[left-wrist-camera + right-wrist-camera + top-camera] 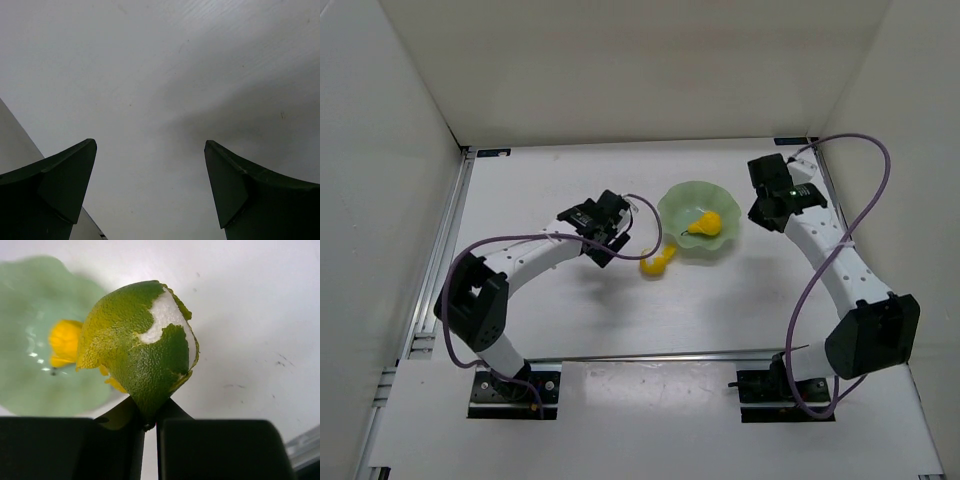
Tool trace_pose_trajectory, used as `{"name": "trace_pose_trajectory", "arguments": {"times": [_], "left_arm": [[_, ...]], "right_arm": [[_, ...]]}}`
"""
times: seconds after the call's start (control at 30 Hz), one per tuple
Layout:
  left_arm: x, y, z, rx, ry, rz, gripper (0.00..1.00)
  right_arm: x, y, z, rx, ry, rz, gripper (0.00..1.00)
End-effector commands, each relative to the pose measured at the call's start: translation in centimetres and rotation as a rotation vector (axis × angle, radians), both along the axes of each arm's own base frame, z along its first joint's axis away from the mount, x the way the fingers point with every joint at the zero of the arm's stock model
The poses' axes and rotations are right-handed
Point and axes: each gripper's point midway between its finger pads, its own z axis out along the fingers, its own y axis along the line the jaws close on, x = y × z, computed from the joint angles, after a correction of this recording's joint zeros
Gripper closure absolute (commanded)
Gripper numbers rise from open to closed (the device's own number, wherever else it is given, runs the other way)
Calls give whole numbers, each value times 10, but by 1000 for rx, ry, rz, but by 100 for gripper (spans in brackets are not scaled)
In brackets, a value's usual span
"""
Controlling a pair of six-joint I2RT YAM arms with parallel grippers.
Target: Place and organize the fake fruits in the fruit bowl
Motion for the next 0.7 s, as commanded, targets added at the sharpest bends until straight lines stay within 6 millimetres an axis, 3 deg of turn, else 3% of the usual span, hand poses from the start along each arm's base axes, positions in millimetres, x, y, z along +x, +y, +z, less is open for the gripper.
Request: {"name": "trace_pose_trajectory", "arguments": {"times": [0.0,0.1,0.13,0.2,0.23,0.27,0.37,0.4,0.47,0.5,0.67], "left_arm": [[-8,-3,11,-63,-30,31,0],[-14,-5,5,-84,-1,34,0],[-16,-9,4,-101,14,21,0],[-19,-14,-4,-97,42,17,0],[-20,-21,-1,-111,49,-2,0],[-22,-26,-2,-124,73,-15,0],[-25,-46,-1,-149,109,-85,0],[-29,-51,1,-155,118,-104,0],[-31,-63,4,-173,134,-141,0],[-32,-69,3,-165,136,-165,0],[-45,-110,-2,-186,200,-287,0]], "right_arm": [[7,2,12,-40,4,-7,93],[26,34,5,8,-15,132,92],[36,59,11,81,-38,203,90],[46,78,-2,105,0,251,86],[55,90,7,116,-17,287,84],[59,103,-3,133,17,323,74],[73,117,-6,139,39,349,42],[75,121,-6,149,48,357,21],[76,124,-5,155,62,362,6],[75,125,-3,159,66,376,0],[61,115,22,161,6,361,0]]}}
